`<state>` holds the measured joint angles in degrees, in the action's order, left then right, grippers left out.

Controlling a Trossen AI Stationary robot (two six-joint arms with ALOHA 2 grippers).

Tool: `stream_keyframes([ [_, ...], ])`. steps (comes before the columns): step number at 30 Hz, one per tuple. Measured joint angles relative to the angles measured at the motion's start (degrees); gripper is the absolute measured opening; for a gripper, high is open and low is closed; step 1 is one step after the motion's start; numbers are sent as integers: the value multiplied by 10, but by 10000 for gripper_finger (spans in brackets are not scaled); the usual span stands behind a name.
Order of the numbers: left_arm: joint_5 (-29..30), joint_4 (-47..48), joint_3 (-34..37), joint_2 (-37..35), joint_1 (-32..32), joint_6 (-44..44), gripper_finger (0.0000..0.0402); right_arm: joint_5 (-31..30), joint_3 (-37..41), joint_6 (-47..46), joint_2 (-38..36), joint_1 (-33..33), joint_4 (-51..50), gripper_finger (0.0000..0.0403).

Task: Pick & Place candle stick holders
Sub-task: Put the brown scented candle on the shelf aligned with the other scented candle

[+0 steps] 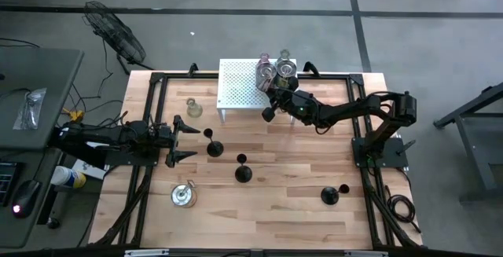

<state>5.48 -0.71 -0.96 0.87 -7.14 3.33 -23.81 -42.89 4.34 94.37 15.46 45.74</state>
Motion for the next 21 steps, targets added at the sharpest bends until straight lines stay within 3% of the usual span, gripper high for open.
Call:
stream_keyframes([
  [21,0,0,0,0,0,0,372,6,0,4,0,8,5,4],
])
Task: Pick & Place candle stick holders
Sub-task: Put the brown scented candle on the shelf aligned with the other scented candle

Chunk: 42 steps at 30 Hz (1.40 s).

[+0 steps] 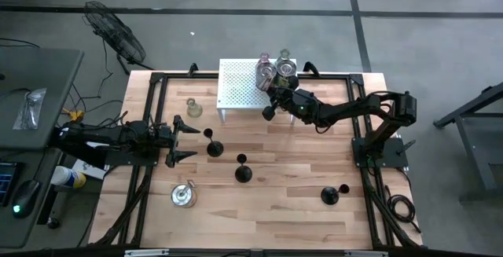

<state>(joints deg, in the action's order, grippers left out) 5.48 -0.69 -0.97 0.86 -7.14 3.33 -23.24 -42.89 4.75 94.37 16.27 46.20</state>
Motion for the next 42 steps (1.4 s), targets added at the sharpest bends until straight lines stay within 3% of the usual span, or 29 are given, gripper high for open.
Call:
stream_keyframes([
  [42,0,0,0,0,0,0,372,-9,0,0,0,-47,20,4],
])
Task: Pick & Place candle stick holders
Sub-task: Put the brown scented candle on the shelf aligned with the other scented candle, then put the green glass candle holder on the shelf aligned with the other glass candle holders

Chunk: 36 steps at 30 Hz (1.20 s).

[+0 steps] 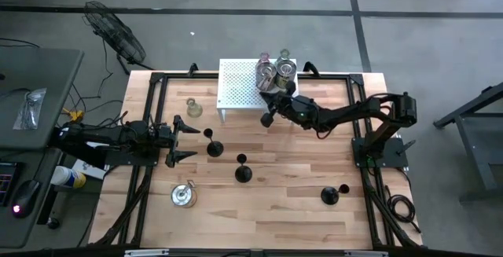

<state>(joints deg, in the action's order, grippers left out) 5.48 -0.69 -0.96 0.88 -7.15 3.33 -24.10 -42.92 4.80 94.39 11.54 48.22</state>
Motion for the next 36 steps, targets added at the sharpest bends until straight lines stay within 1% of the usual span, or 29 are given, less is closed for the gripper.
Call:
stream_keyframes([
  [22,0,0,0,0,0,0,372,-13,0,2,0,-26,-12,4],
  [29,0,0,0,0,0,0,372,-12,0,28,-2,-36,-16,4],
  [32,0,0,0,0,0,0,372,-7,4,29,-17,-37,-36,4],
  [36,0,0,0,0,0,0,372,15,15,25,-59,-37,-109,4],
])
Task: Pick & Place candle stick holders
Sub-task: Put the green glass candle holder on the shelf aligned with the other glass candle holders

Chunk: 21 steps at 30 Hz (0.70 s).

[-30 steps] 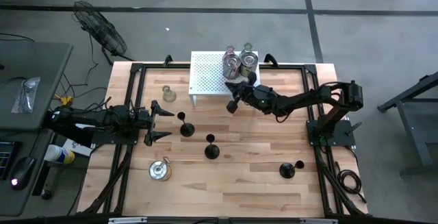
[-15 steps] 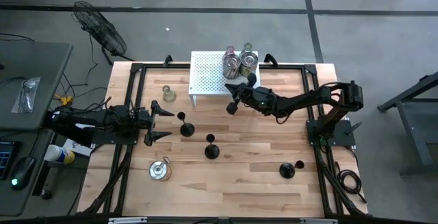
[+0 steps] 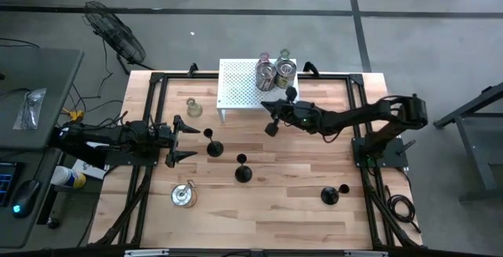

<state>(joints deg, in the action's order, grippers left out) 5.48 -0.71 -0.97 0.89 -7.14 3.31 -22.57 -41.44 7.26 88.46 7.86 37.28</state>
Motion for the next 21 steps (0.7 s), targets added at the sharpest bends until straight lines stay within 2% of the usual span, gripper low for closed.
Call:
stream_keyframes([
  [7,0,0,0,0,0,0,372,134,31,-2,-89,0,-123,4],
  [10,0,0,0,0,0,0,372,174,49,-28,-123,0,-157,4],
  [16,0,0,0,0,0,0,372,228,112,-94,-175,-7,-152,4],
  [21,0,0,0,0,0,0,372,232,190,-149,-209,-35,-100,4],
])
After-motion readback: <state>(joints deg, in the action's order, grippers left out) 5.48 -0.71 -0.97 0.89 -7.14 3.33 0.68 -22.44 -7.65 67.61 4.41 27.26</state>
